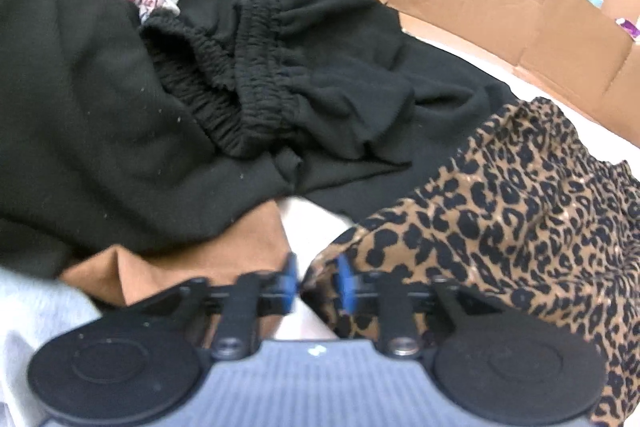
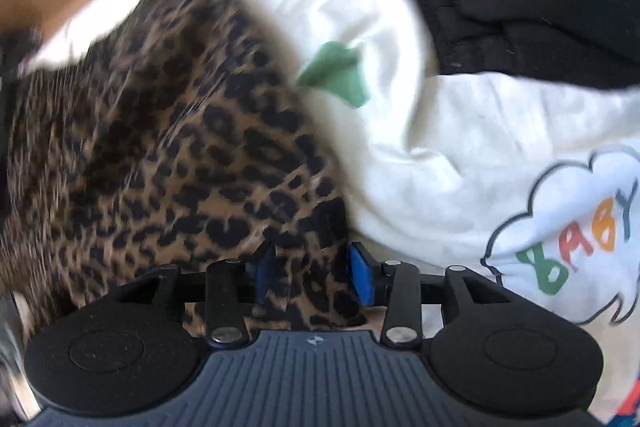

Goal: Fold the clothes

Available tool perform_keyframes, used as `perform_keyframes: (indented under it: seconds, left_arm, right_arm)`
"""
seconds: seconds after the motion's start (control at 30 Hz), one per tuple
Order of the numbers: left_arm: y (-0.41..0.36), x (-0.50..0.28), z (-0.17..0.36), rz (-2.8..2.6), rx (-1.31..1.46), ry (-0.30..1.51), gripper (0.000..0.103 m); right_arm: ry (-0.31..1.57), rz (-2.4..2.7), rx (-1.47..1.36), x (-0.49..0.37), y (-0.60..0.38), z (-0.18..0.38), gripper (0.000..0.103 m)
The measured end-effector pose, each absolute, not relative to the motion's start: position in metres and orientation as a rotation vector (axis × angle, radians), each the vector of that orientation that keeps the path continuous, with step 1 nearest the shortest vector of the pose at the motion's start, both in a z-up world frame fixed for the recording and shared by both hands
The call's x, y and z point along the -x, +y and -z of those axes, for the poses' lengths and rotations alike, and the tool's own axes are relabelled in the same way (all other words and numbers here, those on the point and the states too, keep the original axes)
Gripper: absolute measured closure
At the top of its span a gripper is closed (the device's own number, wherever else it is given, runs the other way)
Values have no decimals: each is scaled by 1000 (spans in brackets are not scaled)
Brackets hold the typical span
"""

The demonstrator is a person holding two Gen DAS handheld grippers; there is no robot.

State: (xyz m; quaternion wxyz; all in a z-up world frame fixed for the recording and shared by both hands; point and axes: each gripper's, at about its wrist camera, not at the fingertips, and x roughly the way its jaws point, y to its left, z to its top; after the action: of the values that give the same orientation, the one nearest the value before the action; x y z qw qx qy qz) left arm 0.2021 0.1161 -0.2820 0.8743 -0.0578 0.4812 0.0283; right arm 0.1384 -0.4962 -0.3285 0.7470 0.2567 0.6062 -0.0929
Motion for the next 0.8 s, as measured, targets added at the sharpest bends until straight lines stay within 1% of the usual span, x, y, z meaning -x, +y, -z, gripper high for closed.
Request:
perform_keyframes:
  seconds: [0.03,0.2,0.4,0.47,0.6,0.7,0.77,0.8]
  left_arm:
    - [115,-197,281,-58,127,1004,55]
    - [100,-171,280,-25,190,1027,54]
    - [77,-147,278,63,278,1058,53]
    - [68,-140,279,109,290,1073,48]
    - [49,-129,284,232,322,1115,47]
    - [32,-120,288,339,337,1147,38]
    - [23,-114,290,396,349,1160,24]
    - [18,-112,292,420,360,1170,23]
  right_arm:
    - [1299,235,-599,-132,-498,330,55]
    - [1201,283,-710,-107,-493,336,55]
    - [1139,336,-698,-94,-476,340,54]
    - [1118,348,-699,-93,-471,342,54]
    - [1079,373,-709,-89,-465,344,54]
    - [1052,399,-724,-83,-464,346,55]
    - [1035,416,-732,-79,-464,347,56]
    - [1032,421,-730,-79,-463,347,56]
